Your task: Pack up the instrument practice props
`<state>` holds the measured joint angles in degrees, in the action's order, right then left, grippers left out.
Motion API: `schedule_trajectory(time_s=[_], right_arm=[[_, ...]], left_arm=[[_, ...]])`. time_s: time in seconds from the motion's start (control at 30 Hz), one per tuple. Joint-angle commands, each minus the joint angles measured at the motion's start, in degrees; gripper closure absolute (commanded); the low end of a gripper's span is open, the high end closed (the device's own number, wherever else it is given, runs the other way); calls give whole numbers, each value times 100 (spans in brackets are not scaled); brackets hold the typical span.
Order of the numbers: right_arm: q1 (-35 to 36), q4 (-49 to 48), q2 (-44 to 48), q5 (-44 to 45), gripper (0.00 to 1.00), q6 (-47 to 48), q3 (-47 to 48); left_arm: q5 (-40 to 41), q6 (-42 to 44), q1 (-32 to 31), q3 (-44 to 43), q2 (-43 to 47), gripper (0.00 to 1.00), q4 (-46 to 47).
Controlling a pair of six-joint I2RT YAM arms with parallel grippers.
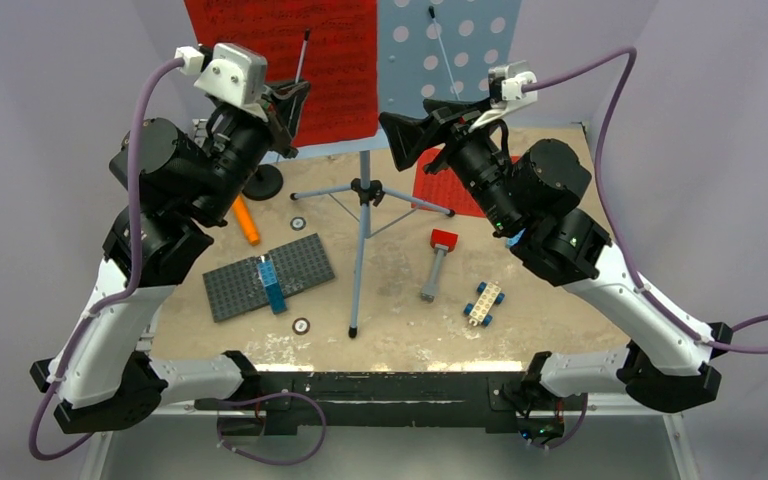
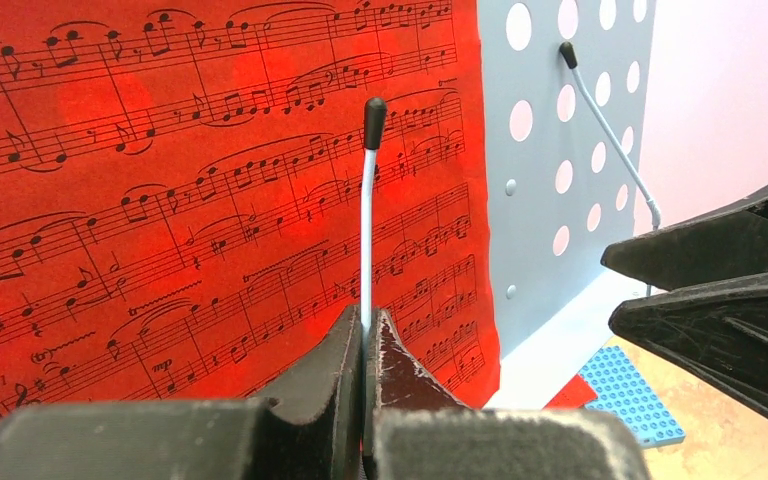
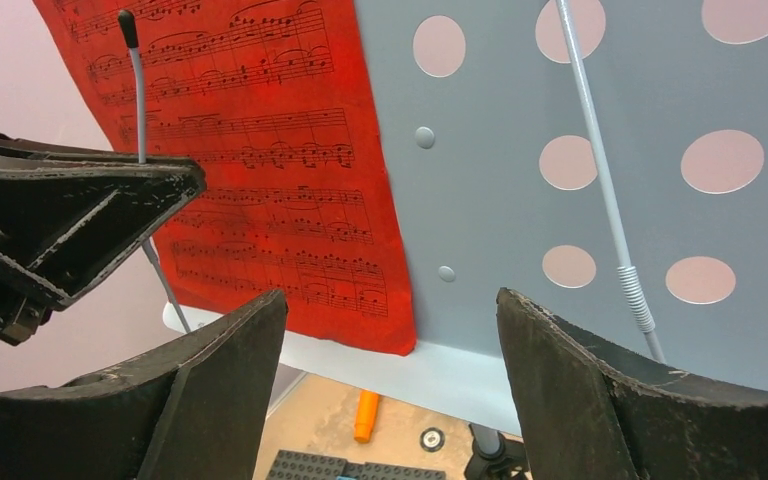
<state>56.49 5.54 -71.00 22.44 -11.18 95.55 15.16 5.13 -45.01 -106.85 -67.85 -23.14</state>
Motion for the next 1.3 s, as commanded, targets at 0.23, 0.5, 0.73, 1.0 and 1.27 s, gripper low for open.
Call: schedule_trajectory(time_s=[0.23, 0.5, 0.73, 1.0, 1.27], right_arm=[[-28, -375, 59, -336, 18, 173, 246], [-44, -444, -21, -503, 18, 194, 349], [-493, 124, -560, -1064, 18, -286, 1429], [-613, 1039, -1181, -1350, 19, -511, 2196], [-630, 1272, -1240, -1262, 19, -720, 1845]], left_arm=[[-107, 112, -16, 377, 260, 100, 596], [-155, 147, -12, 464, 310, 100, 759], [-222, 208, -7, 694, 421, 100, 928], [-323, 227, -14, 807, 460, 100, 990], [-495, 230, -7, 869, 489, 100, 1033]])
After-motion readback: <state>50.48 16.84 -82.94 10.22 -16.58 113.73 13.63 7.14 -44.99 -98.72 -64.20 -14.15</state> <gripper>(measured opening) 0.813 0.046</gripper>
